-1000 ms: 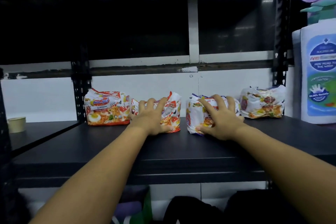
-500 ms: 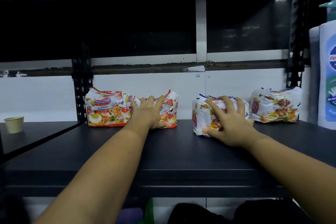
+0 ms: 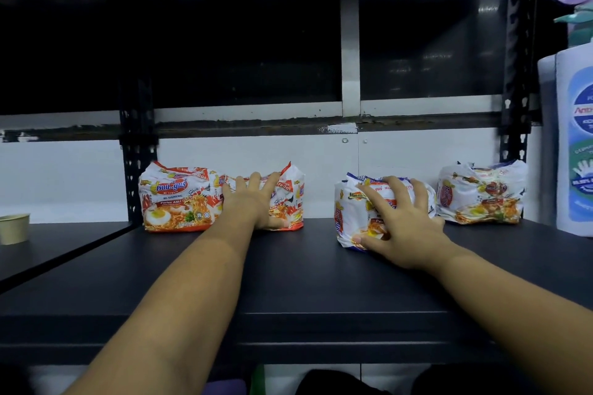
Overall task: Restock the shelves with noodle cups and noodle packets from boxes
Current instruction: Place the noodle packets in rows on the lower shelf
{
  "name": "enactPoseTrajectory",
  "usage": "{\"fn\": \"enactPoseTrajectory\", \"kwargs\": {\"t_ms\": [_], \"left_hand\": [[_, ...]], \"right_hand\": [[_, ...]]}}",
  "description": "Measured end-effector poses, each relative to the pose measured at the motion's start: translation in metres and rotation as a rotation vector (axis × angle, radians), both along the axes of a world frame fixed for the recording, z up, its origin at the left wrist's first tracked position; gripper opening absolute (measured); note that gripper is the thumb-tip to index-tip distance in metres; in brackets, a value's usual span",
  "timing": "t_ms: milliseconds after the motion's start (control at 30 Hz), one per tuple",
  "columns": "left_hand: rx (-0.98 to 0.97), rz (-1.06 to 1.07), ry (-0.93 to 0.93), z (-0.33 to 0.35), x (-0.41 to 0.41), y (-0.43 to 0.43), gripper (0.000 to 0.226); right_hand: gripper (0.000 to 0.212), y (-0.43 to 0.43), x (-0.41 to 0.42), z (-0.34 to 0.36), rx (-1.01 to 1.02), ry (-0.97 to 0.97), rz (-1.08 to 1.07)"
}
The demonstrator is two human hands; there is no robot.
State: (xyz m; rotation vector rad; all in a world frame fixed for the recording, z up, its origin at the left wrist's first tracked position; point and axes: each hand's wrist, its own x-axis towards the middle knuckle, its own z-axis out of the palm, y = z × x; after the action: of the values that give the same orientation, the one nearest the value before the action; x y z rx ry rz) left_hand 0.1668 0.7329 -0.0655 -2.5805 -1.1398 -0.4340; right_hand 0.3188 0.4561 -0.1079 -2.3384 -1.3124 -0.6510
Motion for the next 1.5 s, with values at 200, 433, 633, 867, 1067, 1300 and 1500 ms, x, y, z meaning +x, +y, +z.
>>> {"fn": "enactPoseTrajectory", "kwargs": {"t_ms": [200, 433, 633, 867, 1067, 1300, 1500], "left_hand": [[0.0, 0.004, -0.028, 0.0, -0.001, 0.002, 0.131], [0.065, -0.022, -0.075, 0.002, -0.005, -0.002, 0.129], [0.116, -0.136, -0.175, 0.006, -0.017, -0.037, 0.119], [-0.187, -0.442, -0.068, -0.019, -0.012, -0.138, 0.068], [-0.411, -0.437, 0.036, -0.037, 0.007, -0.173, 0.059], [-0.407, -0.436, 0.082, -0.036, 0.004, -0.172, 0.069], [-0.397, -0.46, 0.073, -0.037, 0.004, -0.175, 0.062]], "right_hand": [[0.091, 0.0, 0.001, 0.0, 0.0, -0.017, 0.002], [0.092, 0.006, 0.005, -0.001, 0.007, -0.028, -0.004], [0.092, 0.006, 0.006, -0.001, 0.013, -0.03, -0.009], [0.088, 0.003, 0.005, 0.001, 0.054, -0.04, -0.047], [0.089, -0.004, 0.015, 0.001, 0.035, -0.092, -0.272], [0.088, -0.007, 0.026, 0.004, 0.007, -0.029, -0.289], [0.091, -0.01, 0.052, 0.008, -0.064, 0.031, -0.249]]}}
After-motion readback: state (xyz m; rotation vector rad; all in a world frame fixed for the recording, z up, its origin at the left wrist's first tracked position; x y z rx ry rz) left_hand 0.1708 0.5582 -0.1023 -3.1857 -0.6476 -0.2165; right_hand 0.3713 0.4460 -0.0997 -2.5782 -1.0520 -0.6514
